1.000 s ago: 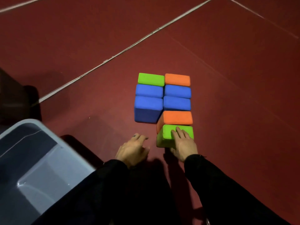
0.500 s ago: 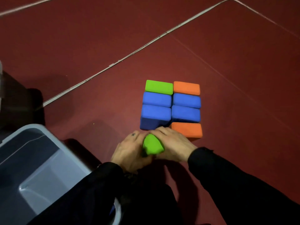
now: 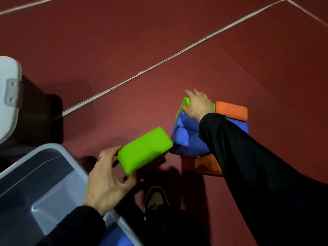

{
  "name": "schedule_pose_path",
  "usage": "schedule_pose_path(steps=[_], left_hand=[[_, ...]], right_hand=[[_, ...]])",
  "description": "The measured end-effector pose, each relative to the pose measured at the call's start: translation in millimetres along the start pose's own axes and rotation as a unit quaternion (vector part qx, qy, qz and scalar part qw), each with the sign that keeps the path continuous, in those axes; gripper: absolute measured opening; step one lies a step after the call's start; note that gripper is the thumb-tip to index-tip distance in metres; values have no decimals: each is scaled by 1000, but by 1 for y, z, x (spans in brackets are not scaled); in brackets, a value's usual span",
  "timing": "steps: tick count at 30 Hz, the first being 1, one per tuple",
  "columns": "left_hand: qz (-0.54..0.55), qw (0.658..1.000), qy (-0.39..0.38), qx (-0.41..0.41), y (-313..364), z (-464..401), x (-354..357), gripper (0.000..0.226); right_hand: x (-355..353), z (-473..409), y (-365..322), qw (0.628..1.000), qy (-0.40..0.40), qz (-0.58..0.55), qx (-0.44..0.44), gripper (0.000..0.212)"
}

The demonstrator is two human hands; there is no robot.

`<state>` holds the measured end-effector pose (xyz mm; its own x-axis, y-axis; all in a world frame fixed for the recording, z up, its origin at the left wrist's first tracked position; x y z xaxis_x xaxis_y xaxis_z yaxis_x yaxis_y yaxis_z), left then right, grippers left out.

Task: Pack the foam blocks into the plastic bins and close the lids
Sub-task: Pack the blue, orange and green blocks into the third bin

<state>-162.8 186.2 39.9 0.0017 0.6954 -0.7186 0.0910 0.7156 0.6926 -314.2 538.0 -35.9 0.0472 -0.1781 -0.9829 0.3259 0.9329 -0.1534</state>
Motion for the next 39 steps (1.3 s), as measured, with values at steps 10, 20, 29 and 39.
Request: schedule_pose_path(steps=[10,20,29,39], left_hand=[[39,999,-13,-24,-24,-3,13,71],[39,998,17,-37,-27,-5,2,76],[24,992,123,-7,5,14,-58,70],[-20,968,251,17,-9,119,-213,76]], right_hand=[[33,-35,14,996,-46,-12,75,89],[-2,-27,8,998,34,42,-23,73],[-122,43,-68,981,143,-76,-107,80],[-192,207,-162,959,157,-154,-180,82]])
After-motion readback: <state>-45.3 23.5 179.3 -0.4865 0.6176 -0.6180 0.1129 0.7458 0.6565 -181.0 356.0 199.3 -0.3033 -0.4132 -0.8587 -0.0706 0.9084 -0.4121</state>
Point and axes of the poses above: each hand's wrist, its own z-axis away from the middle knuckle, its own x-axis out of the palm, y = z × x, the point moved 6 cm from there along -z, towards the middle knuckle, and after that the axes turned 11 degrees about y, right-handed, at the moved point
